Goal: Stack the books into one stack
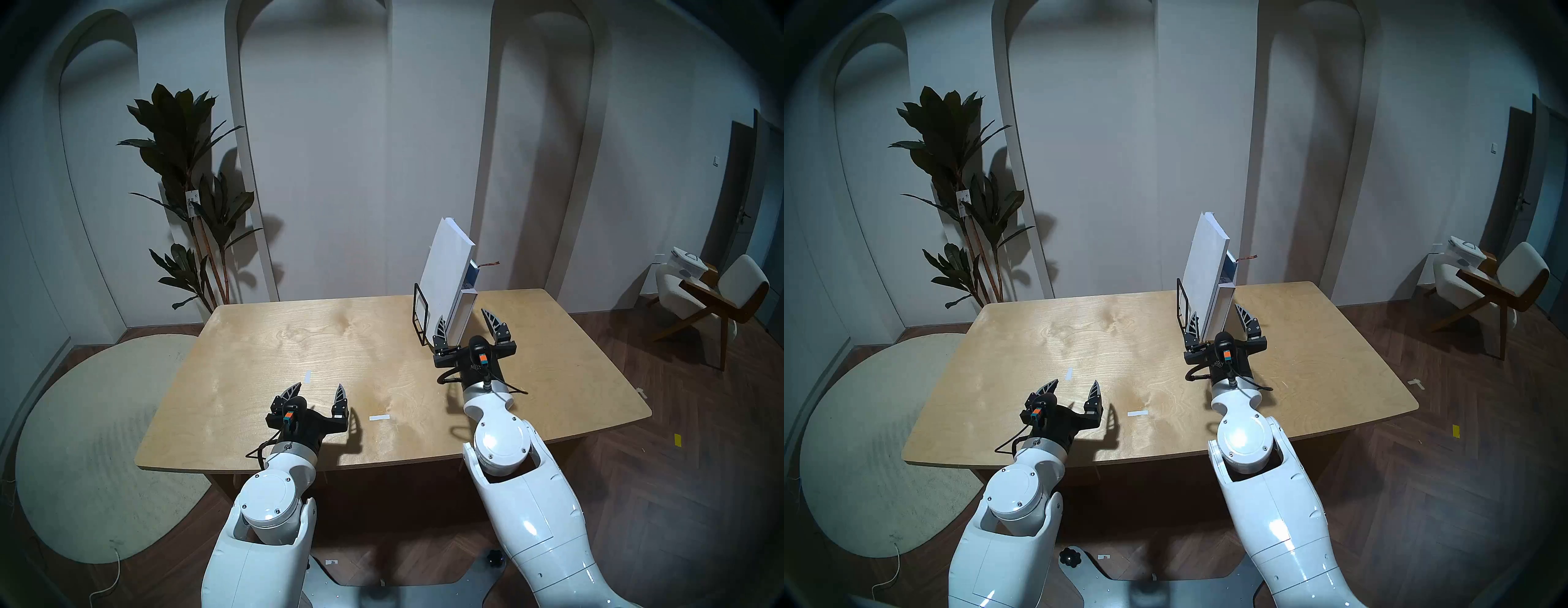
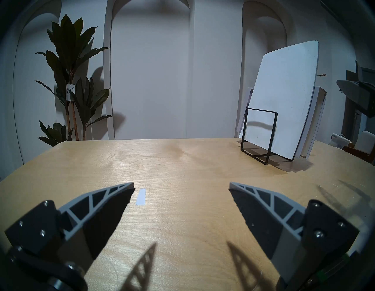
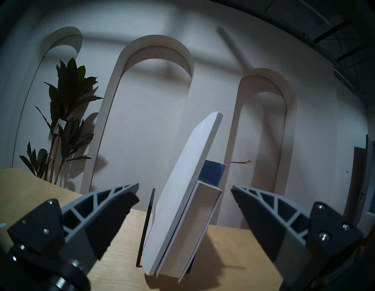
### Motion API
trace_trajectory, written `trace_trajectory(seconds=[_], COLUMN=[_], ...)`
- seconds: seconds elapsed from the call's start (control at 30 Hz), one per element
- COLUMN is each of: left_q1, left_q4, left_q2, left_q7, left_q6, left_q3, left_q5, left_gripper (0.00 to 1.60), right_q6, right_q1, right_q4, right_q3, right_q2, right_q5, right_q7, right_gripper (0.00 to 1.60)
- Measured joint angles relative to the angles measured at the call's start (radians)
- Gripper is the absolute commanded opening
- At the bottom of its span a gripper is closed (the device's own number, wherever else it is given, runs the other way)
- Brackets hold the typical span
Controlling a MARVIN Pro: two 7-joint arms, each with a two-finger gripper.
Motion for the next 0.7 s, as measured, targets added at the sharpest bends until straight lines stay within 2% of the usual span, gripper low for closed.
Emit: trace_trajectory(seconds=[0.23, 0.4, 0.7], left_q1=[0.0, 0.0, 0.0], left_q4=[0.0, 0.0, 0.0], left_q2=[0.0, 0.0, 0.0], left_q7=[0.0, 0.0, 0.001], left_q6=[0.0, 0.0, 0.0], left_q3=[0.0, 0.0, 0.0], left_q5=[0.0, 0.0, 0.0], left_gripper=[1.6, 1.6, 1.6], right_q6=[0.0, 0.0, -0.005], right_q1=[0.056, 0.105, 0.189], right_q4=[0.02, 0.074, 0.152], right_q3=[0.028, 0.053, 0.08], right_q2=[0.02, 0.044, 0.07], right_q5=[0.119, 0.158, 0.19], right_q7=[0.124, 0.192, 0.259], right_gripper=[1.6, 1.6, 1.6])
